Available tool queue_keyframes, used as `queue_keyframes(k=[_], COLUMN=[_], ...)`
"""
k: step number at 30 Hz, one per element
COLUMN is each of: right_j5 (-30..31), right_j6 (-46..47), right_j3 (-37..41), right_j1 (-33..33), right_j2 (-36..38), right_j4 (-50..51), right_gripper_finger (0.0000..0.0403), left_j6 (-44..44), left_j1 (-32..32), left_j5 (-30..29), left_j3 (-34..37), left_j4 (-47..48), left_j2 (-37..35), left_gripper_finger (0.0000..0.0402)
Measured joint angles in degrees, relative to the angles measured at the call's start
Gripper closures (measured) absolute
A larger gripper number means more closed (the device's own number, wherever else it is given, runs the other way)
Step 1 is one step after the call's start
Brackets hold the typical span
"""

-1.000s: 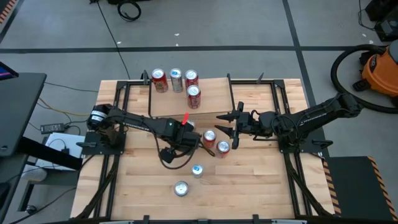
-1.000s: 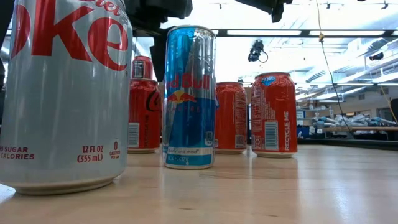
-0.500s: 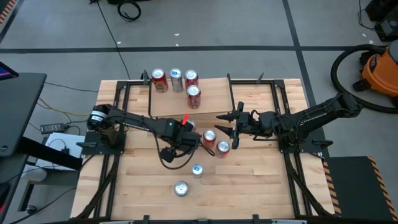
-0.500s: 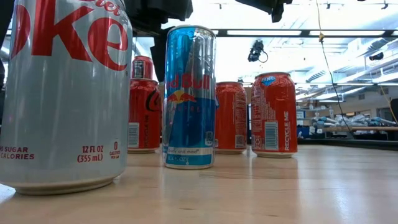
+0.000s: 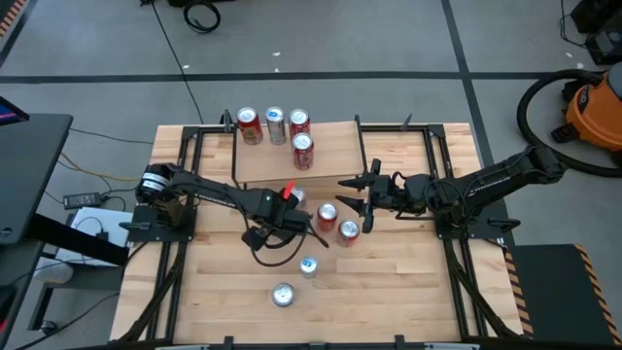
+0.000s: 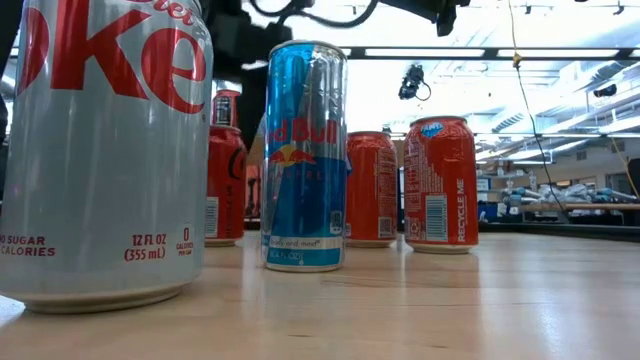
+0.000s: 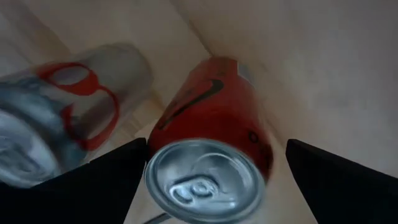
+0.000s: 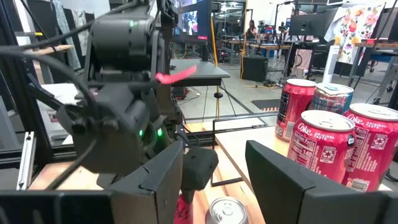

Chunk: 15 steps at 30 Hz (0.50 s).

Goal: Place canned beverage on shelf
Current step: Put the red black soda can on the shelf

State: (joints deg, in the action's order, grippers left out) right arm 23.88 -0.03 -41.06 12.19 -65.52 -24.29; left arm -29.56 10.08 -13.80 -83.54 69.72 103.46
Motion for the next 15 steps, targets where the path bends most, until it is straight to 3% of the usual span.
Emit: queue_keyframes(k=[8, 15], right_j5=[0.0, 0.0], right_j6=[-0.11, -0.13], right_j3=[0.0, 0.0], right_j1=[0.0, 0.0], right_j2=[0.0, 0.0], right_j4=[0.0, -0.02], right_gripper_finger=[0.0218, 0.0218], left_j6=[-1.78, 4.39], left_j1=[0.01, -0.61], left_j5=[-0.74, -0.66], left_j3=[3.85, 4.45], left_j4=[-1.57, -1.63], left_j2=[0.0, 0.0], left_gripper_finger=[0.0005, 0.0012])
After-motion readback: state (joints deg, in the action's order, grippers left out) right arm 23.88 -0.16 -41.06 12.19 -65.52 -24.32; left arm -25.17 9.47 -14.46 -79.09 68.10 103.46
